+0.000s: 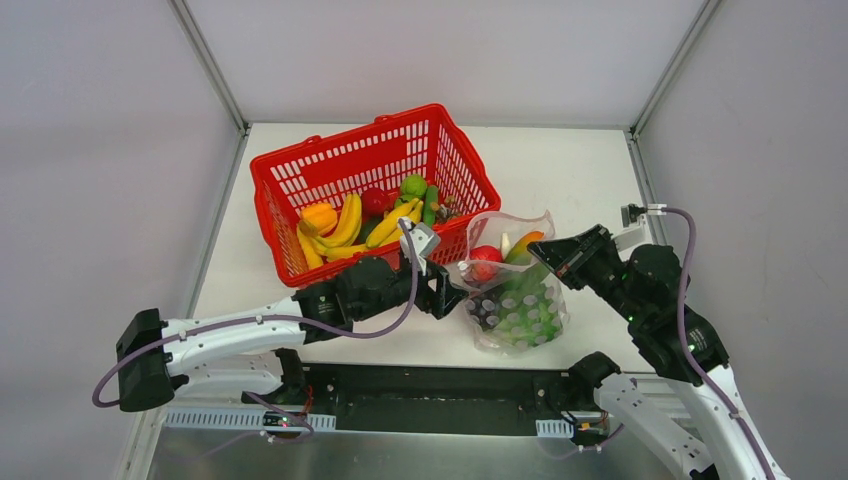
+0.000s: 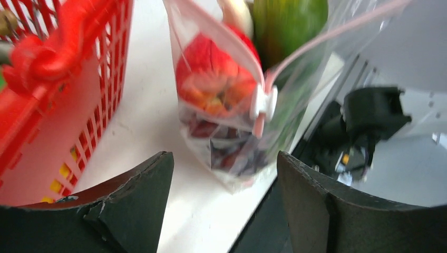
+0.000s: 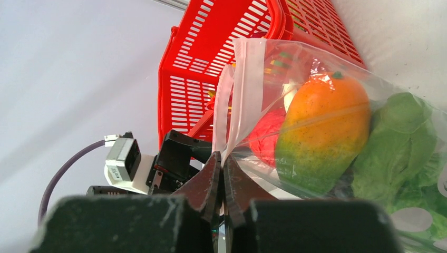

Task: Place the food in the zip-top bag and seal the zipper
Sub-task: Zip the zipper food storage bag at the center of the board.

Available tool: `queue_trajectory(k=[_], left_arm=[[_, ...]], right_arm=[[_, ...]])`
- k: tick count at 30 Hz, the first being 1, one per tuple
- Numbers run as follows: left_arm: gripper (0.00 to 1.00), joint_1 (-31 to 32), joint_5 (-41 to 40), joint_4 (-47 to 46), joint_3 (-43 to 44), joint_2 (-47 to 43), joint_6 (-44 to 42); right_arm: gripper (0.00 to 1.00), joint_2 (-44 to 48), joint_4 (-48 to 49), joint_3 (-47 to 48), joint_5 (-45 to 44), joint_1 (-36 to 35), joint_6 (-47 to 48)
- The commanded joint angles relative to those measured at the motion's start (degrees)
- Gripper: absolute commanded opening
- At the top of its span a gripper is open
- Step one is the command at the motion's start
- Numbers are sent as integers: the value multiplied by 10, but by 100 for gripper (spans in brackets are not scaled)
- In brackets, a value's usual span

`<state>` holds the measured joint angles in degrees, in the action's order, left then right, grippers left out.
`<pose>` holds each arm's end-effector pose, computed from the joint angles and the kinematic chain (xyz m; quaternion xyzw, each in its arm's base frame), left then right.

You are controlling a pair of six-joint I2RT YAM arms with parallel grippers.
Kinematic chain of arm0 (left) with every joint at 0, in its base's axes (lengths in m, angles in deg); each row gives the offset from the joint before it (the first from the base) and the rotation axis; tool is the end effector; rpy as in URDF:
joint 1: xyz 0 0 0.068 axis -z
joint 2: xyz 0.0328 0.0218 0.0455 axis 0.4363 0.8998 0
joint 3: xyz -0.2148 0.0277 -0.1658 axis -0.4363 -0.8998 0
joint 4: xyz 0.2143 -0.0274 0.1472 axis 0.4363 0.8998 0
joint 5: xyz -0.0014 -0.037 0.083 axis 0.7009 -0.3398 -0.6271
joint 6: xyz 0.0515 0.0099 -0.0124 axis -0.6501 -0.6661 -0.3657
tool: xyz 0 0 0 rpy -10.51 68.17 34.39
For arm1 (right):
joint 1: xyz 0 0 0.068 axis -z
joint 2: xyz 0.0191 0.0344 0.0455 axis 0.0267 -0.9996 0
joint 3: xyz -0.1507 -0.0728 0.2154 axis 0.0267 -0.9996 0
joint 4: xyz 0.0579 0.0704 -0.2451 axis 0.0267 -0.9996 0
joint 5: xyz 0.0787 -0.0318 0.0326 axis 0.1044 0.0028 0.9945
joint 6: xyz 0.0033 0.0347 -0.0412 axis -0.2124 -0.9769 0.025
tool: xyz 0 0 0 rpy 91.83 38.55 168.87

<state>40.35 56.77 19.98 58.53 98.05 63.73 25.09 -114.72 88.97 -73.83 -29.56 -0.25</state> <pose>0.1016 -0.2224 0.3074 0.2676 0.7075 -0.4223 0.4994 0.0838 0.0523 0.3857 0.0828 0.7423 0.4253 0.5111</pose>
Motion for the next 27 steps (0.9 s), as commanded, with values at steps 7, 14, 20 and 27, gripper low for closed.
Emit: queue_trajectory(k=[7, 14, 20, 27], left_arm=[[59, 15, -51, -226, -25, 37, -3], [28, 15, -60, -234, -23, 42, -19], [13, 15, -55, -238, -19, 42, -25], [0, 15, -54, -193, 5, 11, -57]], right_arm=[[3, -3, 59, 20, -1, 1, -8], [3, -2, 55, 22, -2, 1, -7], [3, -1, 51, 22, -3, 1, -7], [4, 3, 44, 26, -4, 1, 7]])
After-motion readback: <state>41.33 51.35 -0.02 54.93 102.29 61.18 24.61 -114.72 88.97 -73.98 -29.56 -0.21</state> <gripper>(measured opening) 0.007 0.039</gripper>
